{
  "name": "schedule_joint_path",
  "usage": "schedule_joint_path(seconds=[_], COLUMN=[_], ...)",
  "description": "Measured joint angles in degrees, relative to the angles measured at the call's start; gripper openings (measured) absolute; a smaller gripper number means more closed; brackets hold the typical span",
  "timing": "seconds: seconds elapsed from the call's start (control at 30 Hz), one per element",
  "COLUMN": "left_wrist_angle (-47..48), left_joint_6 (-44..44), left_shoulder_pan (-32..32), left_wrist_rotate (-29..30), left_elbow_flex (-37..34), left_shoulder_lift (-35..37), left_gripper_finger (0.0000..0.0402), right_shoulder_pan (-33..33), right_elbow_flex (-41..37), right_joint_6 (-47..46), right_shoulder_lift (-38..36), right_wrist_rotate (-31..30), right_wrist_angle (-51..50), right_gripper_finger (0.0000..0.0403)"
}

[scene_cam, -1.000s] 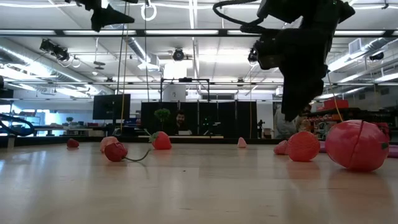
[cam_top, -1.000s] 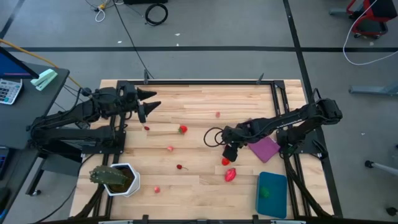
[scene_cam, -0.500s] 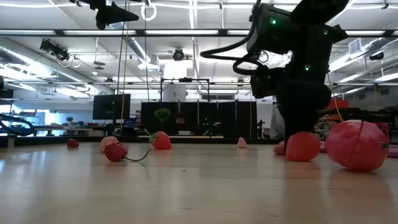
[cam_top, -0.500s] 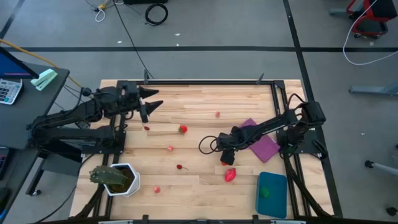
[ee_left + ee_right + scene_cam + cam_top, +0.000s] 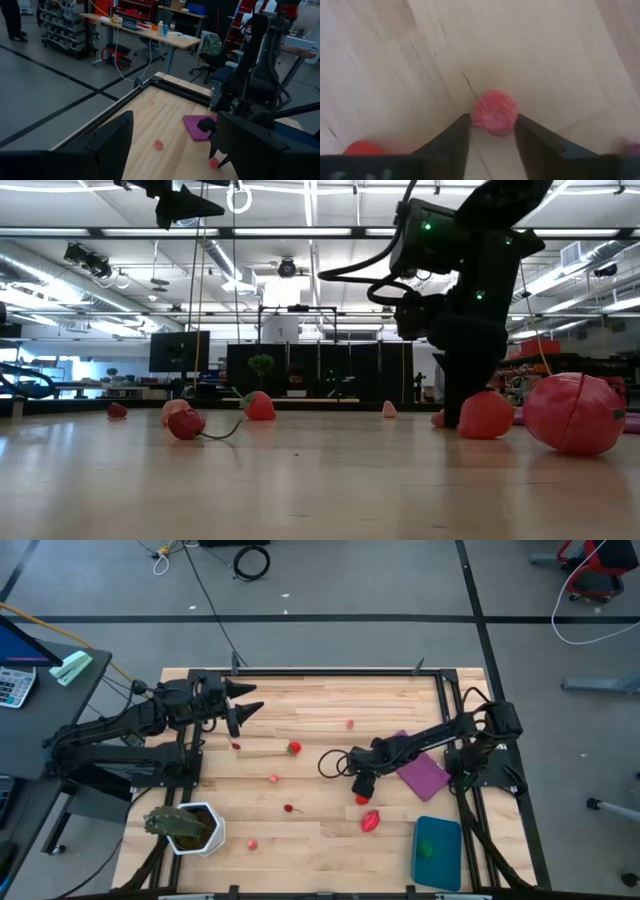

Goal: Pick and placing Produce into tupperware
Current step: Put the pink peach into the blue bin

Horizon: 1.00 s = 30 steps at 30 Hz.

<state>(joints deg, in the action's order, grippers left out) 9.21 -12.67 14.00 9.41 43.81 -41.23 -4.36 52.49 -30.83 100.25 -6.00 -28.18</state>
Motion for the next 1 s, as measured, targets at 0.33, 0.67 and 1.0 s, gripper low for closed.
schedule_joint_path(seconds=[0.33, 0.67, 1.0], left_wrist_angle=[0.0, 3.2, 0.9], left_joint_6=[14.9, 12.8, 7.2], left_shoulder_pan=[0.1, -0.7, -3.5], left_wrist_rotate=[0.0, -2.5, -6.3], left_elbow_flex=[0.0, -0.1, -0.1], left_shoulder_lift=[-0.8, -6.2, -11.4], left_gripper_finger=[0.0291, 0.0291, 0.0291], right_shoulder_pan=[0.0, -9.2, -25.2], right_elbow_flex=[-0.4, -0.3, -0.3], right_joint_6=[0.9, -13.6, -37.3], right_shoulder_lift=[-5.4, -19.0, -30.4], right_wrist_rotate=[-1.1, -0.7, -2.6], right_wrist_angle=[-0.4, -14.0, -19.6], right_gripper_finger=[0.0022, 0.0023, 0.0024])
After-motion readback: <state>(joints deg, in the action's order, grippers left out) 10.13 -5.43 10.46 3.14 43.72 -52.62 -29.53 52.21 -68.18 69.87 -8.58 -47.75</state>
